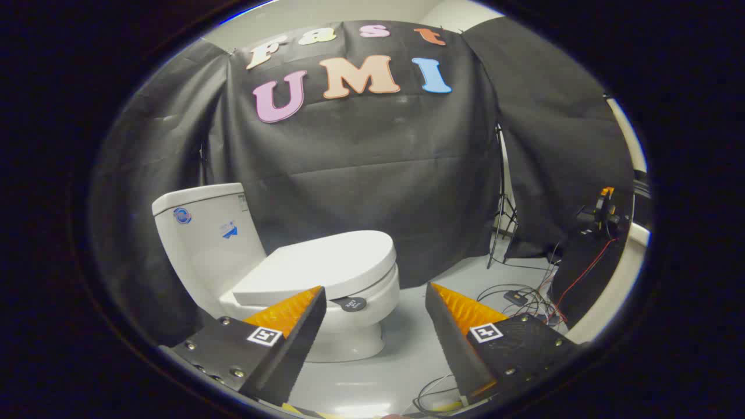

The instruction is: Open the toilet lid.

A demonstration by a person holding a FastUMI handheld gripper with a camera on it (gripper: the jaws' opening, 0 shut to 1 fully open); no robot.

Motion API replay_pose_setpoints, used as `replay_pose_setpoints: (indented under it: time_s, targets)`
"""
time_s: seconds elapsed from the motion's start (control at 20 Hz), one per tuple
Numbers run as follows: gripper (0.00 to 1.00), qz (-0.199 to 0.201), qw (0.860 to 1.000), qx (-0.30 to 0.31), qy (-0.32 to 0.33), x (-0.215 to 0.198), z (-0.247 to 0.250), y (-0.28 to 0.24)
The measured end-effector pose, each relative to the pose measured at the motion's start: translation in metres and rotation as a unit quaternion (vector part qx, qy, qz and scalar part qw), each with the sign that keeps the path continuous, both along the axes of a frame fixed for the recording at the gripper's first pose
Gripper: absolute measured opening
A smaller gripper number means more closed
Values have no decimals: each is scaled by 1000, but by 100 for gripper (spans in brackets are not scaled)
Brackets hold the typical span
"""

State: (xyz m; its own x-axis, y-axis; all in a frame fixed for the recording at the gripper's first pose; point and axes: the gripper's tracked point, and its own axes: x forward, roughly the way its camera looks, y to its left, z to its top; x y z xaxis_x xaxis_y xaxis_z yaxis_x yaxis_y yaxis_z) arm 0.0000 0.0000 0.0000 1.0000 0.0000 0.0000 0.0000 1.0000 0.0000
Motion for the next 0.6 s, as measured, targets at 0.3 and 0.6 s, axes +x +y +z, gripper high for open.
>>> replay_pose_setpoints:
  time_s: [0.3,0.6]
  targets:
    - [100,12,1000,19,6,9,1,12]
    - [100,5,999,35,31,25,-7,11]
